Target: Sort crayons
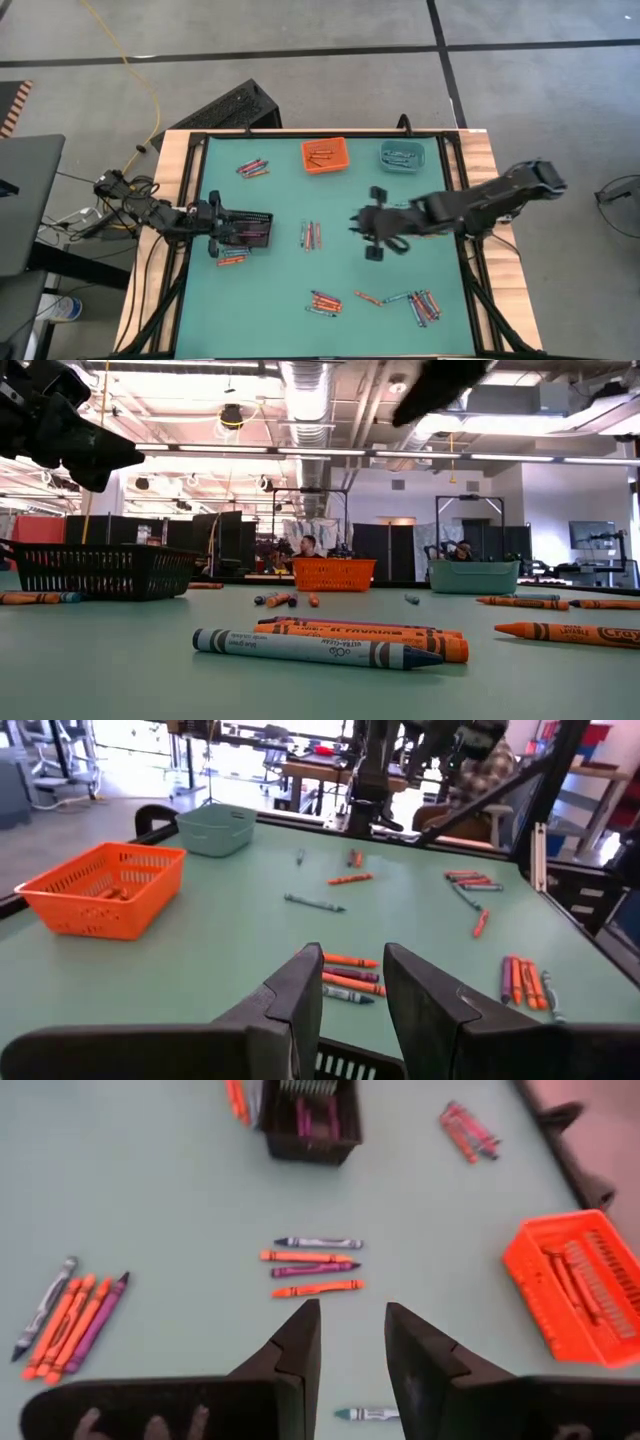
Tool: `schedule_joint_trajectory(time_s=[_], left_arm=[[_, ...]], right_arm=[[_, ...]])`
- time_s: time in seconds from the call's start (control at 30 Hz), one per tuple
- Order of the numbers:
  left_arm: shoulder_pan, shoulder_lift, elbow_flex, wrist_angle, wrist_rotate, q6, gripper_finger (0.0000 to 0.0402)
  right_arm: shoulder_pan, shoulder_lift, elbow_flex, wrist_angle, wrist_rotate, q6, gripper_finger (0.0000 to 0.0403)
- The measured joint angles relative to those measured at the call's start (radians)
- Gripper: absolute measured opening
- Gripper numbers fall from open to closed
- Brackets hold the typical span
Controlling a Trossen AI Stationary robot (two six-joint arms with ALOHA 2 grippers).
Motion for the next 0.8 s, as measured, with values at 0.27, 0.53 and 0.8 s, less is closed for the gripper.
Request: schedule_joint_trajectory(time_s=[0.27, 0.53, 0.8], left_arm=[[0.000, 0.000, -0.002, 0.018, -0.006, -0.071, 0.0098], [0.096, 0.112, 0.108, -0.016, -0.088, -0.049, 0.0098], [0.377, 0.460, 0.344, -0.296, -0.035, -0.173, 0.0098]], right_arm=[[0.091, -0.261, -0.406, 0.280, 0.063, 0.090, 0.0107], [0.108, -0.364, -0.579, 0.446, 0.239, 0.077, 0.0107], [0.060, -0.356, -0.624, 0.581, 0.260, -0.121, 0.0107]])
